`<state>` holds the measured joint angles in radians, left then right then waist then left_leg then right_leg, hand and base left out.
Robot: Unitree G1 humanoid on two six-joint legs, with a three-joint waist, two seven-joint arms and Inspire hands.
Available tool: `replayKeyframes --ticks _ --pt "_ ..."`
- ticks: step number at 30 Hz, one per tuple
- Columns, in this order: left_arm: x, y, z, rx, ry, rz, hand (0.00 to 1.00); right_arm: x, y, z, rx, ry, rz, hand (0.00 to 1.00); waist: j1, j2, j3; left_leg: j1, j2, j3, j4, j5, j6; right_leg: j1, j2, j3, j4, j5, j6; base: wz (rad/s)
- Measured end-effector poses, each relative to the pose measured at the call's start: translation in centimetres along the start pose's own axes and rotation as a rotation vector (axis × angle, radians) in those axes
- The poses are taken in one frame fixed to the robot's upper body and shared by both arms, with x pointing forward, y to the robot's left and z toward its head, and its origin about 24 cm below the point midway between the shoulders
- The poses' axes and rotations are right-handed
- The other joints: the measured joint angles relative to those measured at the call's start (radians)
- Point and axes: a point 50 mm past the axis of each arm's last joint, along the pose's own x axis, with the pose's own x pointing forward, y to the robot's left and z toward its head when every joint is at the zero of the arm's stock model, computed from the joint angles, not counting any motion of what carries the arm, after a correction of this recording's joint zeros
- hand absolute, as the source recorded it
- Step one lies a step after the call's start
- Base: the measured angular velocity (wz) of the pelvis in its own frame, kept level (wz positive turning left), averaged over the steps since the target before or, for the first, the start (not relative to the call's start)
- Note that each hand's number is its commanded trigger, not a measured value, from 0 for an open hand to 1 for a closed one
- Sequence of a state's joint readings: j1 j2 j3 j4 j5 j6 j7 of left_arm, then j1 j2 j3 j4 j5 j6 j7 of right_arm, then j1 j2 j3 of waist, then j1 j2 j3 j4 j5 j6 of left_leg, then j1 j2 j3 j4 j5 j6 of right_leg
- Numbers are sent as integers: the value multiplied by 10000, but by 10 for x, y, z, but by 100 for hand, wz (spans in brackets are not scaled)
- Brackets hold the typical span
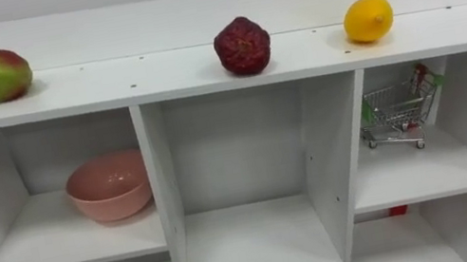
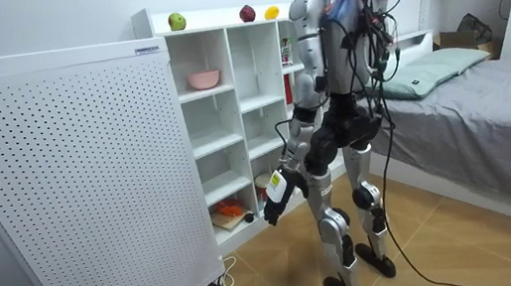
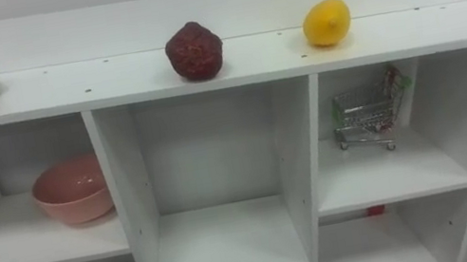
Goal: Arrange fruit in the closet
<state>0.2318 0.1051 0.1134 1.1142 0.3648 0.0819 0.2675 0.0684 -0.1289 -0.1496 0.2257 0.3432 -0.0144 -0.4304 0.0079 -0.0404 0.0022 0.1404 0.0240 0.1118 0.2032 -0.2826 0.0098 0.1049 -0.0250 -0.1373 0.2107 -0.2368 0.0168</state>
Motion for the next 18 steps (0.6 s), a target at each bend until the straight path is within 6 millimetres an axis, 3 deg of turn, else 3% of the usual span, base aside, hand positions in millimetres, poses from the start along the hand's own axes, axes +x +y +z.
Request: replayKeyframes --ticks 4,10,18 --pt "0 1 2 -25 -95 36 0 -6 13 34 635 -1482 499 0 57 16 -10 -94 17 -47 -57 5 1 -79 72 237 -212 134 4 -7" --pt "1 5 4 -40 -336 121 0 -13 22 65 87 -3346 710 0 254 110 -63 -68 15 -82 -66 5 1 -61 81 254 -255 156 7 -6" --pt "3 8 4 173 -503 30 0 -26 42 108 80 -5413 1824 0 276 35 -51 -40 23 -175 -101 6 1 -54 101 258 -255 156 7 0"
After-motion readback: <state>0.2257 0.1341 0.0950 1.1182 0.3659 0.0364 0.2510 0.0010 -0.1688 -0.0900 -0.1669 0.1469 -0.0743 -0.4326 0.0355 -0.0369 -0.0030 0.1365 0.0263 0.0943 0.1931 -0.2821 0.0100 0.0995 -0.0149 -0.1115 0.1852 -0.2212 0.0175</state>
